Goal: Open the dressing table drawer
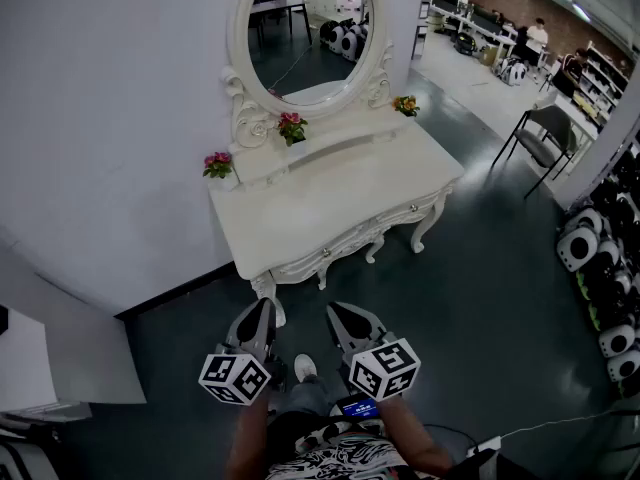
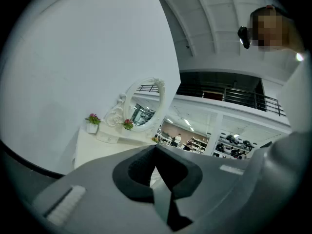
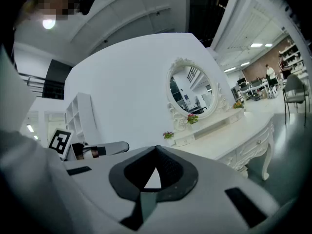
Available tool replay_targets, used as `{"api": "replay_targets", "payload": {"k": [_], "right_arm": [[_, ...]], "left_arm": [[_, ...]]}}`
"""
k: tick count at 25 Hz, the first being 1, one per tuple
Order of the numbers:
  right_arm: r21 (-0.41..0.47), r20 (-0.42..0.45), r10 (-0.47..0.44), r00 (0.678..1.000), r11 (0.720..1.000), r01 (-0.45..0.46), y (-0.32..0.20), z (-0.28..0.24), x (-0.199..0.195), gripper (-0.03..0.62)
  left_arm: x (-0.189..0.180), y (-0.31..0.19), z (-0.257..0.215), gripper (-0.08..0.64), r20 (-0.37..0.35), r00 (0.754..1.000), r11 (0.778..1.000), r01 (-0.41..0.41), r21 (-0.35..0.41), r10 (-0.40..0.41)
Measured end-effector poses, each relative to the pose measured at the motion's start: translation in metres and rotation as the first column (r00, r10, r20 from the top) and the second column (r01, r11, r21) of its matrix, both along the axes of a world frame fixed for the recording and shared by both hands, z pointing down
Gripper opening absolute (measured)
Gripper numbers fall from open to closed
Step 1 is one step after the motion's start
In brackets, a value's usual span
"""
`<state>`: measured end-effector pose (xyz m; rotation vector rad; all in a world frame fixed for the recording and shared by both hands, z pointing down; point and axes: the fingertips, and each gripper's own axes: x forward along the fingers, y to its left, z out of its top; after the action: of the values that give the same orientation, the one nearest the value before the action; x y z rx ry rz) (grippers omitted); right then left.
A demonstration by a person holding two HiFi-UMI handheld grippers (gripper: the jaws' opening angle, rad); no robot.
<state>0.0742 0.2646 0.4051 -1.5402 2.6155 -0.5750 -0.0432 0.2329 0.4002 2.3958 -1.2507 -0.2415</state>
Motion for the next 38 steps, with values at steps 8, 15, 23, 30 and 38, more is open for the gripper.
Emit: {"api": "replay_targets", "payload": {"k": [8,15,23,30,38], "right_arm": [[0.03,-0.19,0.008,0.982,1.0,-0.002,0.042,-0.008,0.004,0.002],[0.055,-0.162,0.047,0.986,0.998,-0.039,0.042,-0.007,0.014,0.003],[-0.001,-0.228,0.037,0.973,0.999,-0.038,-0.012,0.018,0.012,0.094],[-0.05,-0.243,0.008,0.97,0.999,-0.021,-0.123,0.043,-0.002,0.109],[-0.119,-0.251,0.032,0.967,0.991,-0.064,-0.265,0.062,-0.02,0.116]], "left_arm": [[0.012,0.04,-0.009,0.002,0.144,0.99,1.0,-0.005,0.017,0.002],[0.007,0.046,0.002,0.002,0.222,0.975,1.0,0.006,0.026,-0.012],[-0.012,-0.004,0.021,0.002,0.259,0.962,0.997,0.079,0.022,-0.083],[-0.024,-0.115,0.049,0.002,0.261,0.961,0.994,0.101,-0.031,-0.089],[-0.042,-0.262,0.063,0.002,0.272,0.962,0.995,0.058,-0.076,-0.035]]}}
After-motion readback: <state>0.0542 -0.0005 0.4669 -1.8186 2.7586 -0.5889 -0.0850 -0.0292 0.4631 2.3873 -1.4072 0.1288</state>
